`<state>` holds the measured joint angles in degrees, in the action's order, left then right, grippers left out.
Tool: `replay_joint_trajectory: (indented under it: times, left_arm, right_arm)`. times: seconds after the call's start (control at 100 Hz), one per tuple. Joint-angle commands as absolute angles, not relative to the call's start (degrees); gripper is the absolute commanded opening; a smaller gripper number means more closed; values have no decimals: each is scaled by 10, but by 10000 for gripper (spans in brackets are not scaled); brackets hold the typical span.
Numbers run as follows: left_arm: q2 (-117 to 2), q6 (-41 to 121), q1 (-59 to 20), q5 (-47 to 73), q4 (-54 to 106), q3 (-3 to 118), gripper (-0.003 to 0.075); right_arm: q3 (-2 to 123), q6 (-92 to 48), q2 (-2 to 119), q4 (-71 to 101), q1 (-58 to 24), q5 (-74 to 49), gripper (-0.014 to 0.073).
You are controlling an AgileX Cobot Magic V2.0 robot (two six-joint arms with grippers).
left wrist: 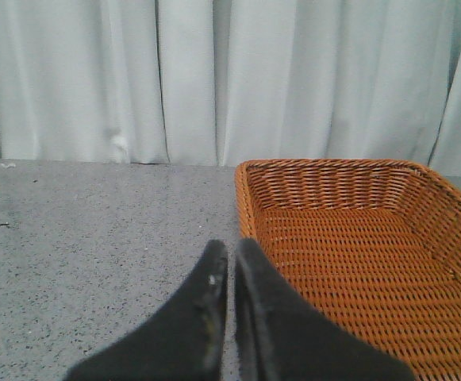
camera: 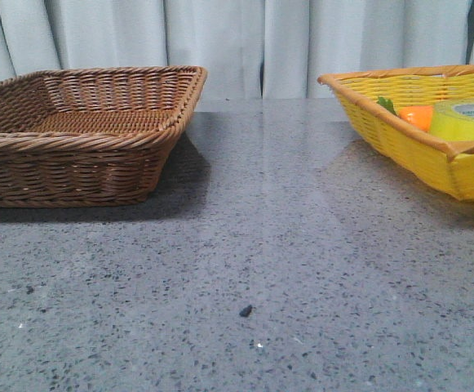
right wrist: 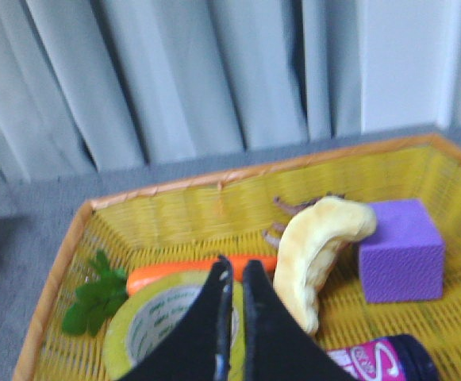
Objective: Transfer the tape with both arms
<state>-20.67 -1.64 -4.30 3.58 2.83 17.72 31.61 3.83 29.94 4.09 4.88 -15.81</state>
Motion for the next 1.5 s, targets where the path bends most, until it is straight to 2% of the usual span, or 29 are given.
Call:
replay_joint_trajectory:
  times: [0.0,0.08,0.27,0.41,0.68,0.97,1.05,1.12,1.37,1.49]
  left_arm:
    - [-216,-18,-48,-10,35,199,-21]
    - [-216,-18,-48,-10,35,199,-21]
    - [-216,-18,-48,-10,35,199,-21]
    - [-216,-18,-48,-8,35,199,-21]
    - [-216,-18,-48,-8,35,199,-21]
    - [-216,-18,-48,-8,35,199,-21]
    - [-216,-18,-48,-8,35,199,-21]
    - [-216,-18,-48,-8,35,199,-21]
    - [-216,-18,-48,-8,35,199,-21]
    - [-216,-18,-48,-8,35,199,-21]
  right_arm:
    - [376,27,345,34,34,-174,-19]
    - [418,12,389,34,16,-220,48]
    - [515,0,501,34,-38,-328,286]
    - [580,0,594,34,-72,-391,386]
    - [671,0,760,32,-94,-494,395]
    - [698,0,858,32,-94,-499,395]
    - [699,0,868,32,-94,-499,387]
    - [699,0,870,32,-94,-499,346]
    - [699,0,870,32,-94,-499,34]
    - [699,0,870,32,-94,-500,-43]
